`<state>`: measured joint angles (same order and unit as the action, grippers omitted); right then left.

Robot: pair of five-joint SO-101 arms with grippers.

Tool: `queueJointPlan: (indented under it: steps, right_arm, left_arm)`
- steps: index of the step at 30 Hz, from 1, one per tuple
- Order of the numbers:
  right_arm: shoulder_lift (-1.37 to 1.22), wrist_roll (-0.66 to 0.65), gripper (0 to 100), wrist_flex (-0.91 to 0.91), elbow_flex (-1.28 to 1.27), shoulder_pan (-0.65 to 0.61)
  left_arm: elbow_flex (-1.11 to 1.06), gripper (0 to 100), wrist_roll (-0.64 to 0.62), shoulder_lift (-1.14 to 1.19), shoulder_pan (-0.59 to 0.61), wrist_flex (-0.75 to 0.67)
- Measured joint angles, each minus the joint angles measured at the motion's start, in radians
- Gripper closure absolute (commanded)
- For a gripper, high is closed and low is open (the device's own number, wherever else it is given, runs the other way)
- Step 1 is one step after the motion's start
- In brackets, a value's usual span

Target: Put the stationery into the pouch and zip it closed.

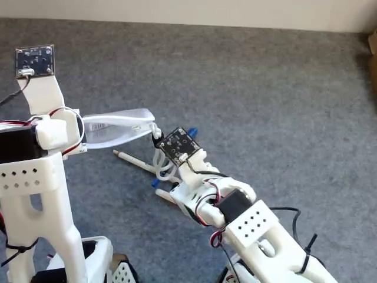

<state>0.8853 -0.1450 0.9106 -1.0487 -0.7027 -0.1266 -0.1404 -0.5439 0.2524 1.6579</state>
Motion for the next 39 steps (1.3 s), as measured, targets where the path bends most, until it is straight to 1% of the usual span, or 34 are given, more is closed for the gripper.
queueJointPlan:
  steps: [8, 25, 34, 39]
  right_arm:
    - [-0.16, -0.034, 86.1, 0.0, 0.055, 0.075]
    - [-0.466, -0.037, 86.1, -0.009, 0.204, 0.087]
    - [-0.672, -0.038, 86.1, -0.002, 0.305, 0.146]
    - [-0.712, -0.106, 86.1, -0.006, 0.307, 0.143]
  left_arm:
    - [0.0, 99, 0.0, 0.0, 0.0, 0.0]
    - [0.0, 99, 0.0, 0.003, 0.0, 0.0]
    - [0.0, 99, 0.0, 0.003, 0.0, 0.0]
    - [0.0, 99, 0.0, 0.003, 0.002, 0.0]
